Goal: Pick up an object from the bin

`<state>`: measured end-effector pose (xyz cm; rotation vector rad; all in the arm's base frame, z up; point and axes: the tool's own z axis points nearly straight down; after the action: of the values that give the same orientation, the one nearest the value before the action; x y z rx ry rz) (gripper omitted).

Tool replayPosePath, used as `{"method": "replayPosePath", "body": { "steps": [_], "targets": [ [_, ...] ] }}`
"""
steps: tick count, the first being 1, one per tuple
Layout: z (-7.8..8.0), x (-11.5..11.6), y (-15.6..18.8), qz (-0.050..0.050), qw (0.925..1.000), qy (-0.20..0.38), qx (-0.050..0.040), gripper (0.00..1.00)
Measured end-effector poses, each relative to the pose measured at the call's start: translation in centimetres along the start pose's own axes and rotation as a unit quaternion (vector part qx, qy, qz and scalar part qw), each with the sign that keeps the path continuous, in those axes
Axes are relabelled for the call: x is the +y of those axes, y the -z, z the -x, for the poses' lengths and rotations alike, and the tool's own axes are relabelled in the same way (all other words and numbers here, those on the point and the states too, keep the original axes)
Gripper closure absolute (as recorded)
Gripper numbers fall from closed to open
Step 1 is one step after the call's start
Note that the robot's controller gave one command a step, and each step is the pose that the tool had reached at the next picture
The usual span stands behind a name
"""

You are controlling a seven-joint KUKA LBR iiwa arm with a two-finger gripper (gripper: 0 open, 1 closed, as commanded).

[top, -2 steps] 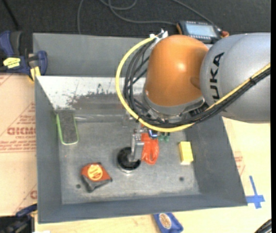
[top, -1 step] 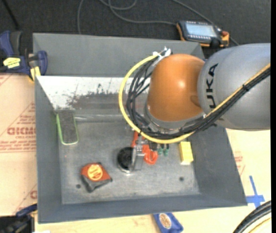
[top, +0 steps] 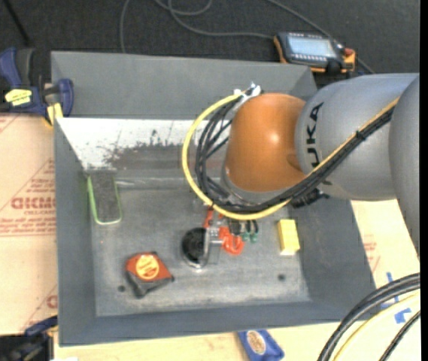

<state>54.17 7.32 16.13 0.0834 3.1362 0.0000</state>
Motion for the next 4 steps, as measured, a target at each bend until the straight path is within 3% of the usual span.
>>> {"method": "replayPosePath", "body": {
  "steps": [1, 2, 3, 4],
  "targets": [
    [-0.6, -1.0, -2.8, -0.001, 1.0, 0.008, 0.001, 0.0],
    [1.9, -0.9, -5.3, 0.001, 0.9998, -0.021, -0.0001, 0.0],
    [0.4, -3.7, -8.7, 0.002, 0.9997, 0.023, 0.0017, 1.0],
    [0.4, -3.8, -8.7, 0.002, 0.9997, 0.023, 0.0017, 1.0]
  ]
}}
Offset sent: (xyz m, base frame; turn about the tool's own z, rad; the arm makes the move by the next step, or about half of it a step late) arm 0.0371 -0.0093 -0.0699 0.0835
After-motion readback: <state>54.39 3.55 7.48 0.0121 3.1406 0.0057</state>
